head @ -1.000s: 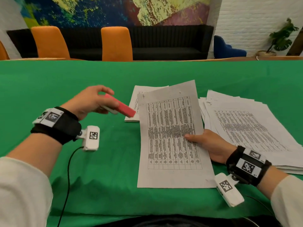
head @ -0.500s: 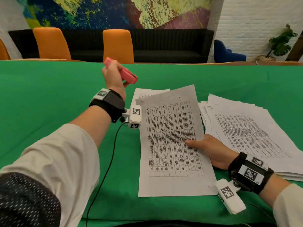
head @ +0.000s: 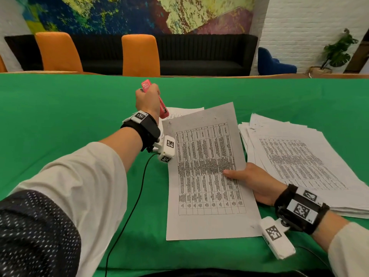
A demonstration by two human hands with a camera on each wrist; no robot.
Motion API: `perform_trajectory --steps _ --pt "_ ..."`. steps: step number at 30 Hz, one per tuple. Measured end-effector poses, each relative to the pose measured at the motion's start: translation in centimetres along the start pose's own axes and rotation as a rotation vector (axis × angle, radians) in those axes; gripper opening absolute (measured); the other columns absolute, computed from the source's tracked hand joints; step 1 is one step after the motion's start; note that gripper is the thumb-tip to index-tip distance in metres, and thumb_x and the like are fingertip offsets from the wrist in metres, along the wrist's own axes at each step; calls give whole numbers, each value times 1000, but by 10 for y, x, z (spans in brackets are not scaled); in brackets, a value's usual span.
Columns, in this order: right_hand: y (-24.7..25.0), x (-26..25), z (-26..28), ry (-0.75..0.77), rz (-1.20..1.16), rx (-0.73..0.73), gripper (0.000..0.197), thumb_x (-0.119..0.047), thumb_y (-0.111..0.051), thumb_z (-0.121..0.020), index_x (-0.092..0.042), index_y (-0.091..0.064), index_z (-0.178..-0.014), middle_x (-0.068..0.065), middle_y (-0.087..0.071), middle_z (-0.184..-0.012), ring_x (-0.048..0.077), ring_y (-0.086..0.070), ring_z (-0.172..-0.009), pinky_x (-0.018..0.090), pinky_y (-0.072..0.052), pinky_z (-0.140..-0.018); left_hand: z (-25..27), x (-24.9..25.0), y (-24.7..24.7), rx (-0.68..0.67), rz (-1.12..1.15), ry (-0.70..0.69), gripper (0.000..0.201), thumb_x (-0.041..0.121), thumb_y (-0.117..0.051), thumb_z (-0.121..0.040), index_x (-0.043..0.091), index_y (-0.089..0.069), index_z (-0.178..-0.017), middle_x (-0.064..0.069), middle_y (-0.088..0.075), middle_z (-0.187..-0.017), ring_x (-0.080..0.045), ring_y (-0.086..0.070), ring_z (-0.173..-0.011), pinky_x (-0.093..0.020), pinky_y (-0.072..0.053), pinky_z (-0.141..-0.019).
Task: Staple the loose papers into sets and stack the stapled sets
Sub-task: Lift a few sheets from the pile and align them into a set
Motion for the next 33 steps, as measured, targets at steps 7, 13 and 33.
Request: perform_trajectory --steps 7,13,33 --pt "0 0 0 -10 -6 8 31 -12 -60 -102 -1 -62 -132 23 -73 -122 41 -72 -112 57 -54 -102 -6 -5 -8 14 -144 -90 16 34 -65 -91 22 -55 -94 4 -58 -86 -16 -56 -74 -36 -56 -78" --pt "1 1 -1 -9 -7 6 32 -13 -61 -102 -3 -62 -132 22 -73 -122 42 -72 -112 58 -54 -101 0 -16 -13 -64 -129 -88 10 31 -60 -88 25 -52 -88 3 -53 -81 -17 -53 -72 -33 -51 -71" --pt "-2 -1 1 -12 -34 10 28 -10 -61 -102 0 -65 -127 23 -74 -118 40 -74 -107 46 -64 -86 29 -58 -1 -177 -186 42 24 42 -62 -71 22 -56 -82 1 -56 -77 -23 -55 -73 -40 -49 -73"
Point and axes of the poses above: each hand's wrist, its own z-axis away from the middle knuckle, its own y-axis out of the back of the hand, x = y × z, the point moved 3 cm from there along -z, towards the middle knuckle
